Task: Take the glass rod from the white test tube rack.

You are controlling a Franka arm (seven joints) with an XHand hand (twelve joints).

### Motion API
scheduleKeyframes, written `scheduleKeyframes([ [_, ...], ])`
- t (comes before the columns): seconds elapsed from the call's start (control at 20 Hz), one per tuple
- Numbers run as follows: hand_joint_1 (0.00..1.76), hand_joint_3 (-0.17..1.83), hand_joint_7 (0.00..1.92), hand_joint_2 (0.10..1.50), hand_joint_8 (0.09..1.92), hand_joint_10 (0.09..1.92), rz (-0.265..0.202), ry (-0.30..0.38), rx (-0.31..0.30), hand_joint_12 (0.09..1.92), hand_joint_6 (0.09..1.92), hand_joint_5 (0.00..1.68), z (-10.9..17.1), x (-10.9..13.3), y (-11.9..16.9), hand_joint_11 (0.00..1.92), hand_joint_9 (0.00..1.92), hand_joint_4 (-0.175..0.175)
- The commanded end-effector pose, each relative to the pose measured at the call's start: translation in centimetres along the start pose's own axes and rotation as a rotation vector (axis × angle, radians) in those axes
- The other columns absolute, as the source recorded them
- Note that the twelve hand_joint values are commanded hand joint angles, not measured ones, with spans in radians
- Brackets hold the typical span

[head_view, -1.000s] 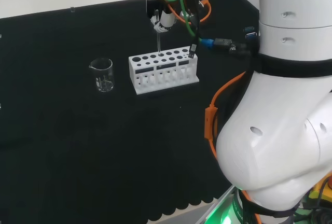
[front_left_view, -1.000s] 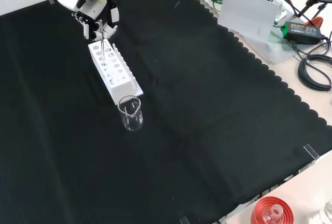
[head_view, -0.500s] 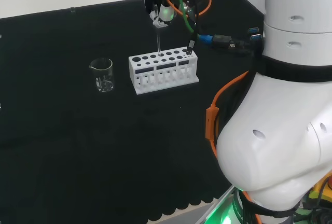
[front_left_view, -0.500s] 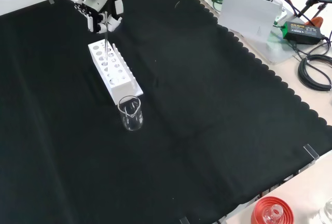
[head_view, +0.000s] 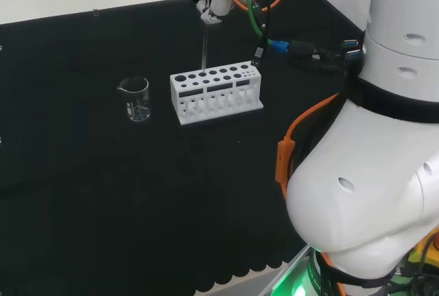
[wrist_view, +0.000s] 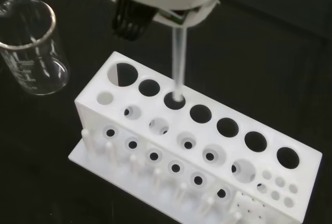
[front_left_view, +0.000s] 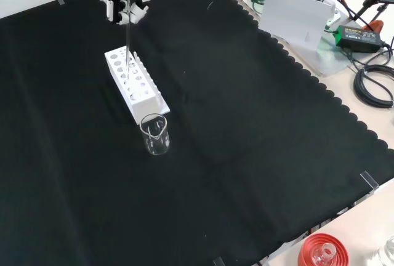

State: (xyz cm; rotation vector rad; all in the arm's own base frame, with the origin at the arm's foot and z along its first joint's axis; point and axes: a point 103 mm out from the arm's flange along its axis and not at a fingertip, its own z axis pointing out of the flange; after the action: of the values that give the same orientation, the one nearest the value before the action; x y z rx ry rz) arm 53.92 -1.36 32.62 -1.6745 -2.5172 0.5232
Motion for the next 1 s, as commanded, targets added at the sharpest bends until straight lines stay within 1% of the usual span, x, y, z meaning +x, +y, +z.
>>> scheduleKeyframes([
  [0.05, 1.18, 0.95, 1.64, 0.59, 0.60, 0.43, -0.007, -0.001, -0.032, 0.92, 1.08, 1.12, -0.8, 0.5, -1.0, 1.67, 1.74, -0.175],
  [0.35, 1.18, 0.95, 1.65, 0.59, 0.60, 0.43, -0.006, -0.009, -0.032, 0.92, 1.08, 1.12, -1.7, 1.7, -1.6, 1.67, 1.75, -0.175],
  [0.5, 1.19, 0.95, 1.65, 0.59, 0.60, 0.43, -0.010, -0.006, -0.045, 0.92, 1.08, 1.12, -1.8, 2.0, -1.7, 1.67, 1.75, -0.175],
  [0.65, 1.19, 0.96, 1.65, 0.59, 0.60, 0.42, -0.016, -0.007, -0.042, 0.93, 1.08, 1.12, -1.7, 2.4, -1.8, 1.67, 1.75, -0.175],
  [1.0, 1.19, 0.96, 1.65, 0.59, 0.60, 0.42, -0.013, -0.011, -0.051, 0.93, 1.07, 1.12, -2.0, 2.4, -2.1, 1.67, 1.75, -0.175],
])
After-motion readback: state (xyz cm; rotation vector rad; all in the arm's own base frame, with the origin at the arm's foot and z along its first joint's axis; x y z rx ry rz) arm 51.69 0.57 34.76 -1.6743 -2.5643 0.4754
